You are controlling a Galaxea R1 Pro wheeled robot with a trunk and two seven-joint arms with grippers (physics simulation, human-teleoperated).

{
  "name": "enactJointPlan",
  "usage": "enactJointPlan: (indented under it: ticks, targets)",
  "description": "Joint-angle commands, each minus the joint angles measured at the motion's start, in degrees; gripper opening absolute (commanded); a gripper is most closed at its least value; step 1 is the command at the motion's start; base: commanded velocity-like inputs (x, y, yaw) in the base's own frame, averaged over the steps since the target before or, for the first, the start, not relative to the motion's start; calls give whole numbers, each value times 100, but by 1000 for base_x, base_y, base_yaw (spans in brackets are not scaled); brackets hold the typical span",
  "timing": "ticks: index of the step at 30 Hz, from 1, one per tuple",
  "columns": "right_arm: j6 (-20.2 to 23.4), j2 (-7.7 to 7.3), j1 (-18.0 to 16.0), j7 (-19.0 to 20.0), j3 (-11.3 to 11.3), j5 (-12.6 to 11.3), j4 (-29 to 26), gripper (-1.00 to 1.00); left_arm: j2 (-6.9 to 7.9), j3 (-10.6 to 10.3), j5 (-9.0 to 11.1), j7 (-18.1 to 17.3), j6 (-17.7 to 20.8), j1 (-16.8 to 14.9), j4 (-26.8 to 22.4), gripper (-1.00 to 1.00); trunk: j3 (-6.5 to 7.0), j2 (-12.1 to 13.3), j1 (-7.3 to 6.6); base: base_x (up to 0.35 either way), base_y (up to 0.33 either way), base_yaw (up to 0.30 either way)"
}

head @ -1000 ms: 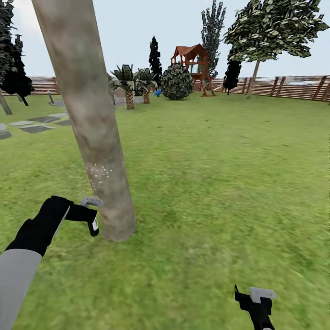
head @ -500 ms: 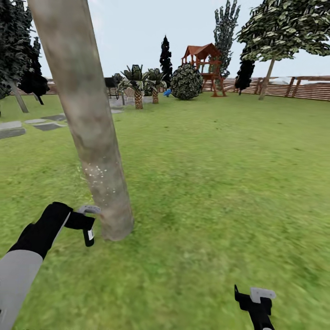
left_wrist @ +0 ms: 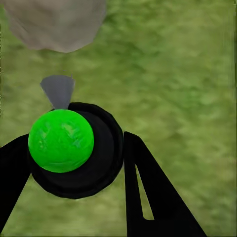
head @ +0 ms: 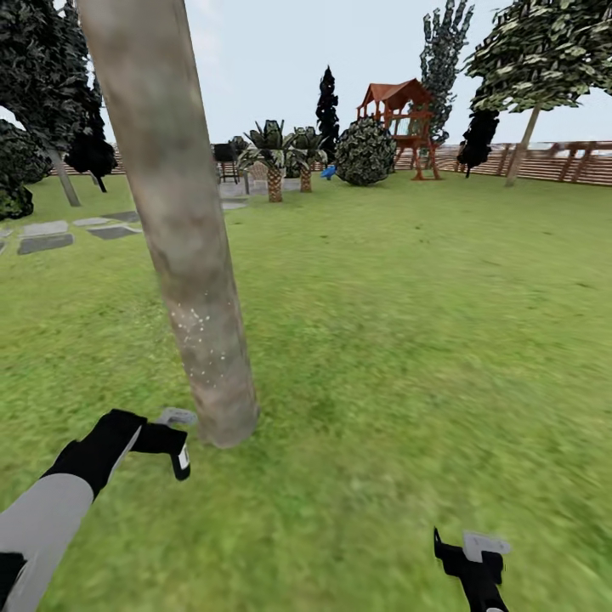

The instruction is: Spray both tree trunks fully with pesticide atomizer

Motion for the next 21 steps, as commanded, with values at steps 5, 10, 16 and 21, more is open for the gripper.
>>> enactJointPlan:
  ticks: [5,10,16,21]
  targets:
    - [0,2,0,0,0,0,0,100,-21,7,5,-3,-134,0,15,-100,0,0,0,272,-163,226]
    - [0,0,0,-4,0,0,0,100,-16,7,13,-9,-148,0,-3,-100,0,0,0,233,-192,36]
    - [0,0,0,-5,0,0,0,100,-15,7,13,-19,-149,0,13,-100,0,0,0,34,-265,1]
    - [0,0,0,-3,0,0,0,100,-10,7,1,-16,-149,0,19,-100,0,0,0,1,-273,0]
